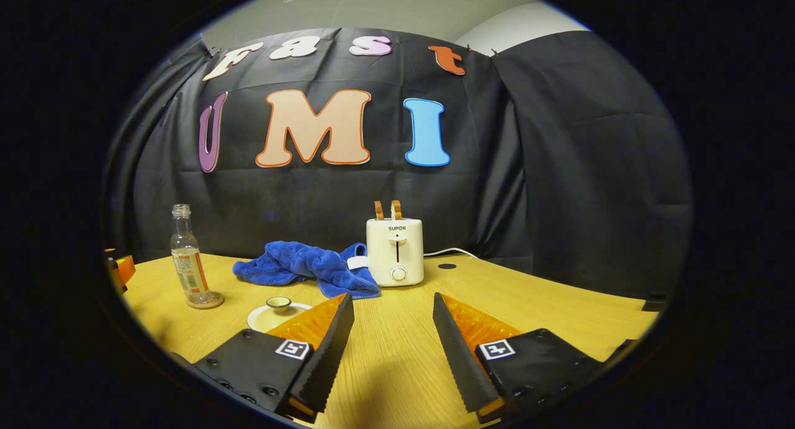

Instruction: Open the teacup lid with one hand, grasp the water bottle and pour water into the teacup with the other hand; after pouring, place the water bottle on the coaster and then close the teacup lid.

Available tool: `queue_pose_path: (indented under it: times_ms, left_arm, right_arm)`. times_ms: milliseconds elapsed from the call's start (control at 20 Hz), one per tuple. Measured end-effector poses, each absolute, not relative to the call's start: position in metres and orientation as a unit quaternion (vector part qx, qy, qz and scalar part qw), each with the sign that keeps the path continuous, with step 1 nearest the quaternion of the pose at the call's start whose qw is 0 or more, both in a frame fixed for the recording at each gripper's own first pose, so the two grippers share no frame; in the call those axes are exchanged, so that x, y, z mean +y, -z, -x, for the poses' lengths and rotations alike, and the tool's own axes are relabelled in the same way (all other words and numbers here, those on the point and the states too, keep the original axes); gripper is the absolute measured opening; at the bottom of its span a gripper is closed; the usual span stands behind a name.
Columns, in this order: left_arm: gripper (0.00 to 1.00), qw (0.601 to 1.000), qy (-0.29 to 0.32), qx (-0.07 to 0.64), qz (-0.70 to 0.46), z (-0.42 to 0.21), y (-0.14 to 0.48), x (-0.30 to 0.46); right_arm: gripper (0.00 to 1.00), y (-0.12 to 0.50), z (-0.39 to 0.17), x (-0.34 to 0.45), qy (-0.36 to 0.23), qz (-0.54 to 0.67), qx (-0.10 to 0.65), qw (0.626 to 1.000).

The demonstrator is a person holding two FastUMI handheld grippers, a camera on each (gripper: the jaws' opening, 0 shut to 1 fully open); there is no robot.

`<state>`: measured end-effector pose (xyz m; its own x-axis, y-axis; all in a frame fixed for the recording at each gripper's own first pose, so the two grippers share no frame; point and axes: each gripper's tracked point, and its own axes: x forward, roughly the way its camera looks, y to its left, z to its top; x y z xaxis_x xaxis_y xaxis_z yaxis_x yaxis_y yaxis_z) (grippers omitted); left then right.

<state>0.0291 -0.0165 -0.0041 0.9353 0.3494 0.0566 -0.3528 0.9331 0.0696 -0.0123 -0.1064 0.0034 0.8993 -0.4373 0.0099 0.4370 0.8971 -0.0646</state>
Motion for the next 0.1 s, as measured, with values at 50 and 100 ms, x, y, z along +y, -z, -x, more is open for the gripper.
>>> queue_pose_path:
  times_ms: [50,100]
  left_arm:
    - [0.94,0.983,-0.178,-0.022,-0.039,-0.0288,0.0040,-0.0166]
    - [0.94,0.983,-0.178,-0.022,-0.039,-0.0290,0.0036,-0.0167]
  right_arm:
    - [0.80,-0.0036,0.0124,-0.1063,0.224,0.033,0.002,0.974]
    - [0.80,-0.0036,0.0127,-0.1066,0.224,0.033,0.002,0.974]
